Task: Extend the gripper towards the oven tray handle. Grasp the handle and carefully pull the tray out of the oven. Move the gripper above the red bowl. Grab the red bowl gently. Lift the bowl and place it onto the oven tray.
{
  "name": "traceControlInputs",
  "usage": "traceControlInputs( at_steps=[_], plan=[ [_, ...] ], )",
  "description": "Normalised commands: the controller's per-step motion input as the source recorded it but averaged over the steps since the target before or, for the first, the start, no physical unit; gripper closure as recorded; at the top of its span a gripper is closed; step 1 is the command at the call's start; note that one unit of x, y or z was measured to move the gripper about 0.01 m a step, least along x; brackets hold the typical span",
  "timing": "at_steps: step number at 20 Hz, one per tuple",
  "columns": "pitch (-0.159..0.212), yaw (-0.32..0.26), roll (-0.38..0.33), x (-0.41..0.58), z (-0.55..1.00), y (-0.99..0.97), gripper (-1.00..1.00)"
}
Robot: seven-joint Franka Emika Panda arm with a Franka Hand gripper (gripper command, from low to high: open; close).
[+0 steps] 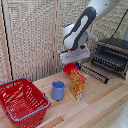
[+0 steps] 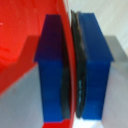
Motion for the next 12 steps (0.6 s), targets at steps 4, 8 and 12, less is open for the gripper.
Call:
traceControlInputs(
  at_steps=[4, 8, 12],
  plan=[
    [0.039, -0.327, 0.045, 0.0, 0.61, -0.11, 1.0],
    [0.042, -0.304, 0.016, 0.076, 0.58, -0.19, 1.0],
    [0.032, -0.273, 0.004, 0.135, 0.51, -0.33, 1.0]
  ],
)
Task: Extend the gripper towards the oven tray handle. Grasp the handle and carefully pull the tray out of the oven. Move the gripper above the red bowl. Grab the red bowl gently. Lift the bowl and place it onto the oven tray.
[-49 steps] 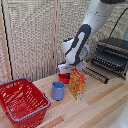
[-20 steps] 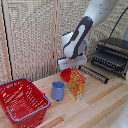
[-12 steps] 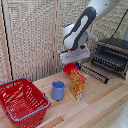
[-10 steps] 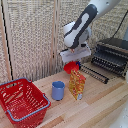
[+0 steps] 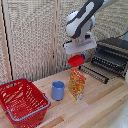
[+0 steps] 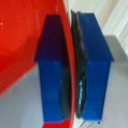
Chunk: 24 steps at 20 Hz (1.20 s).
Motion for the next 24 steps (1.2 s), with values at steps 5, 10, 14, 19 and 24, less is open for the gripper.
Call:
traceControlInputs(
  at_steps=[5, 10, 14, 19, 24],
  plan=[
    [0.038, -0.271, 0.0, 0.133, 0.5, -0.39, 1.0],
    [0.003, -0.287, 0.0, 0.138, 0.38, -0.36, 1.0],
    [-0.002, -0.253, 0.0, 0.197, 0.26, -0.45, 1.0],
    [-0.035, -0.217, 0.0, 0.225, 0.16, -0.55, 1.0],
    [-0.042, -0.201, 0.0, 0.209, 0.14, -0.6, 1.0]
  ],
)
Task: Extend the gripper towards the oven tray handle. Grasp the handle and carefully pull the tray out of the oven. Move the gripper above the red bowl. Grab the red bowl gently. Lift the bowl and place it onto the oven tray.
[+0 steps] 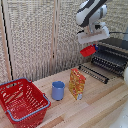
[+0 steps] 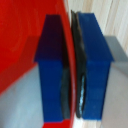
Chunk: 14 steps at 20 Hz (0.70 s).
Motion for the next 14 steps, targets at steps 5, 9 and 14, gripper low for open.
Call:
traceControlInputs(
  at_steps=[5, 9, 14],
  plan=[
    [-0.002, -0.161, 0.0, 0.133, 0.31, -0.71, 1.0],
    [0.028, -0.149, 0.002, 0.022, 0.43, -0.75, 1.0],
    [0.063, -0.147, 0.005, -0.045, 0.32, -0.77, 1.0]
  ],
)
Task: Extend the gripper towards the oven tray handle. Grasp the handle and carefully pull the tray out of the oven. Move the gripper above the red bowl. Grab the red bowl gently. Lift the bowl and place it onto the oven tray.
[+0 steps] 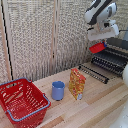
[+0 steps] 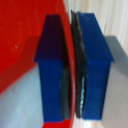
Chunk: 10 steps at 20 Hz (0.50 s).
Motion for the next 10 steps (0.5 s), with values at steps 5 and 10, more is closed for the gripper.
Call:
traceControlInputs(
  at_steps=[5, 10],
  plan=[
    [0.074, -0.127, 0.015, -0.112, 0.03, -0.8, 1.0],
    [0.006, -0.043, 0.006, -0.062, -0.26, -0.56, 1.0]
  ],
)
